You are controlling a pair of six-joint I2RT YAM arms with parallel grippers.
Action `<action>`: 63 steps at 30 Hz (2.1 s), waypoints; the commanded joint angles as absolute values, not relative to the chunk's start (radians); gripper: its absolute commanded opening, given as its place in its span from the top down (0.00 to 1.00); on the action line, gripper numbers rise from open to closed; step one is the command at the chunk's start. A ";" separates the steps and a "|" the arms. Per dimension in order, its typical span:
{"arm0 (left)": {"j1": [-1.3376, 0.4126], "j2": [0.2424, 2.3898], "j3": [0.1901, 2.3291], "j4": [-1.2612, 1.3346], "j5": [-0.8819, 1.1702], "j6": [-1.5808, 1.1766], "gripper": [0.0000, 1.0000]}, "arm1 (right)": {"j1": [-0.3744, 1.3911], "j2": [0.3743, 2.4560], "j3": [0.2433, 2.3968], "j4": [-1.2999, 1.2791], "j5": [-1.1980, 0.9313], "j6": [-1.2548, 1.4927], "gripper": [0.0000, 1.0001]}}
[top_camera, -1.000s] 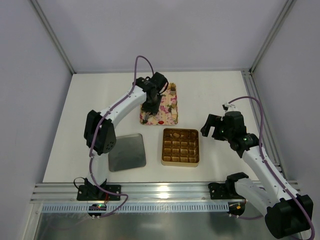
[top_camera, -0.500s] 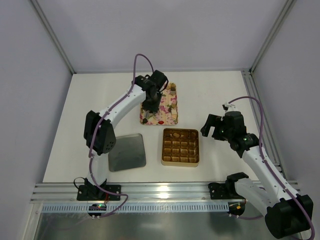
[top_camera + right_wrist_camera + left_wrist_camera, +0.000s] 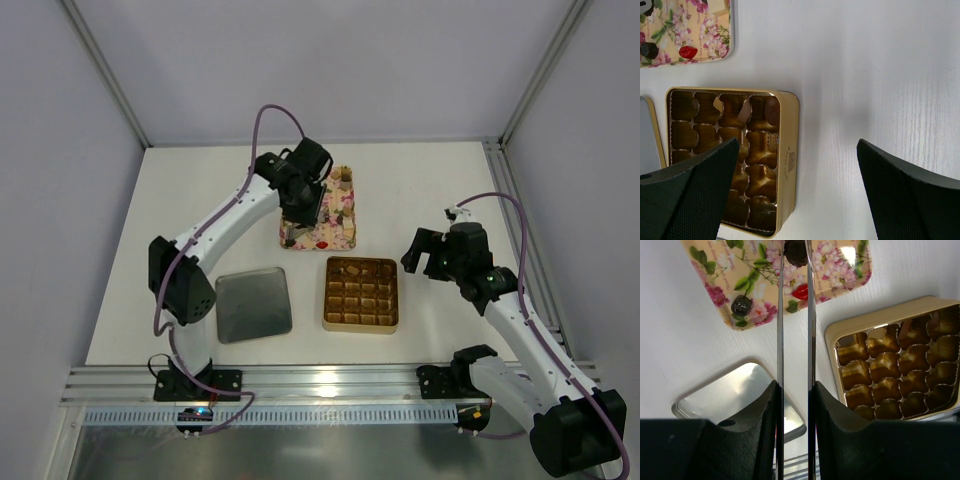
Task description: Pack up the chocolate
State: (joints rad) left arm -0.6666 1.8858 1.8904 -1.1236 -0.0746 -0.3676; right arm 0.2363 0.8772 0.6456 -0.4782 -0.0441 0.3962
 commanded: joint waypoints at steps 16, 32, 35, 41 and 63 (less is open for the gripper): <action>-0.934 1.694 1.784 -1.138 -0.077 -0.477 0.70 | 0.239 0.830 0.678 -0.463 -0.014 0.416 0.00; -1.120 1.802 1.845 -1.092 -0.063 -0.548 0.69 | 0.238 0.764 0.663 -0.541 0.078 0.436 0.00; -1.137 1.815 1.847 -1.085 -0.060 -0.551 0.69 | 0.238 0.759 0.657 -0.545 0.078 0.442 0.00; -1.147 1.836 1.850 -1.075 -0.054 -0.551 0.69 | 0.236 0.761 0.647 -0.537 0.069 0.445 0.00; -1.147 1.861 1.873 -1.072 -0.057 -0.532 0.55 | 0.238 0.764 0.663 -0.546 0.069 0.433 0.00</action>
State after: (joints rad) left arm -1.1416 1.8656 1.8286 -1.0946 -0.0559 -0.5415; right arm 0.2363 0.7704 0.6449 -0.5549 0.0540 0.4294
